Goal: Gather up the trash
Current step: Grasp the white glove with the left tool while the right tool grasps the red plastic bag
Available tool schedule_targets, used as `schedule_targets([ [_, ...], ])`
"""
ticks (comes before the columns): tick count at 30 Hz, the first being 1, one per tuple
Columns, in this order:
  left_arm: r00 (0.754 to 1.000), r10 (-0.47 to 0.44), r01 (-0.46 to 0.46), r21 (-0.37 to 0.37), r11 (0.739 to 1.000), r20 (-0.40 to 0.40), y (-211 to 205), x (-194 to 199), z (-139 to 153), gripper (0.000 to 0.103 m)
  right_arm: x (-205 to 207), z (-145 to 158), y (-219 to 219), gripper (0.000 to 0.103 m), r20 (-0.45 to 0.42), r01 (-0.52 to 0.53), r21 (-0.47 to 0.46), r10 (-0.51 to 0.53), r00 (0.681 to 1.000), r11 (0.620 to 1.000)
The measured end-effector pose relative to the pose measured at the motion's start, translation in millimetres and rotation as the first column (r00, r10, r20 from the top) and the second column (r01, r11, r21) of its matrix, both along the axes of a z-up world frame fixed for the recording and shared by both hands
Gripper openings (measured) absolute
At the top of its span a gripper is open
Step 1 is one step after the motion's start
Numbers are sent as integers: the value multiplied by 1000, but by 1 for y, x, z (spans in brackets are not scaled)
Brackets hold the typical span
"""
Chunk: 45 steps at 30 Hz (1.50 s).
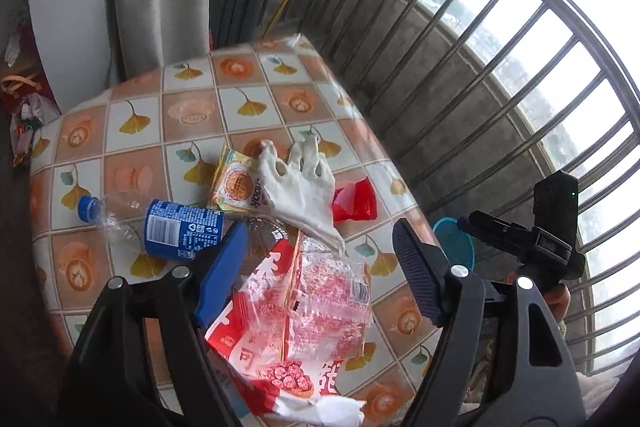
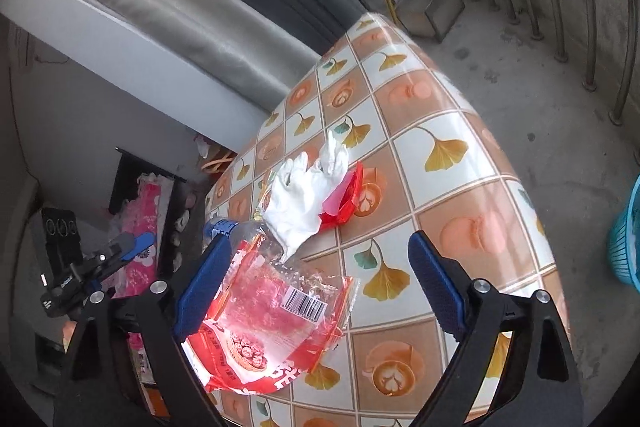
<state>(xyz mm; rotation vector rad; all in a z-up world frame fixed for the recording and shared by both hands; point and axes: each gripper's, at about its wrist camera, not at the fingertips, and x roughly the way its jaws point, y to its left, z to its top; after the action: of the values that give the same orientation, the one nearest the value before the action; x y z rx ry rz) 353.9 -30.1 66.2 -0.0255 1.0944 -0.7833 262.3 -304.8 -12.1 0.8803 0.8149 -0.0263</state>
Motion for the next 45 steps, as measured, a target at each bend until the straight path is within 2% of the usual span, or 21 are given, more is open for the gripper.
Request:
schedule_targets([
  [4, 990, -9, 16, 51, 999, -144, -27, 45, -41, 60, 31, -21, -5, 79, -50, -13, 41, 16, 999, 999],
  [7, 982, 8, 10, 94, 996, -191, -43, 69, -63, 58, 48, -37, -10, 74, -87, -5, 73, 11, 996, 997],
  [10, 965, 27, 1, 106, 994, -262, -54, 91, -87, 54, 59, -52, -15, 72, -111, -2, 115, 14, 994, 993],
  [15, 943, 61, -11, 153, 988, -327, -64, 110, -115, 50, 72, -68, -17, 69, -133, -18, 167, 41, 990, 986],
  [19, 940, 60, -3, 166, 986, -337, -70, 114, -125, 49, 81, -79, -18, 65, -145, -24, 194, 53, 988, 981],
  [22, 937, 56, 3, 168, 986, -346, -73, 115, -131, 41, 86, -87, -19, 62, -150, -25, 222, 60, 987, 975],
  [29, 928, 64, -6, 157, 988, -366, -74, 119, -141, 15, 91, -105, -21, 47, -148, -20, 307, 68, 987, 952],
  [33, 930, 60, -10, 139, 990, -364, -72, 118, -139, 6, 92, -113, -21, 37, -150, -14, 342, 69, 986, 940],
  [38, 934, 55, -15, 114, 993, -352, -72, 116, -135, 2, 91, -118, -22, 18, -141, -11, 370, 68, 988, 929],
  [45, 945, 39, -19, 65, 998, -325, -71, 112, -124, 1, 86, -113, -23, 9, -115, -23, 343, 66, 991, 939],
])
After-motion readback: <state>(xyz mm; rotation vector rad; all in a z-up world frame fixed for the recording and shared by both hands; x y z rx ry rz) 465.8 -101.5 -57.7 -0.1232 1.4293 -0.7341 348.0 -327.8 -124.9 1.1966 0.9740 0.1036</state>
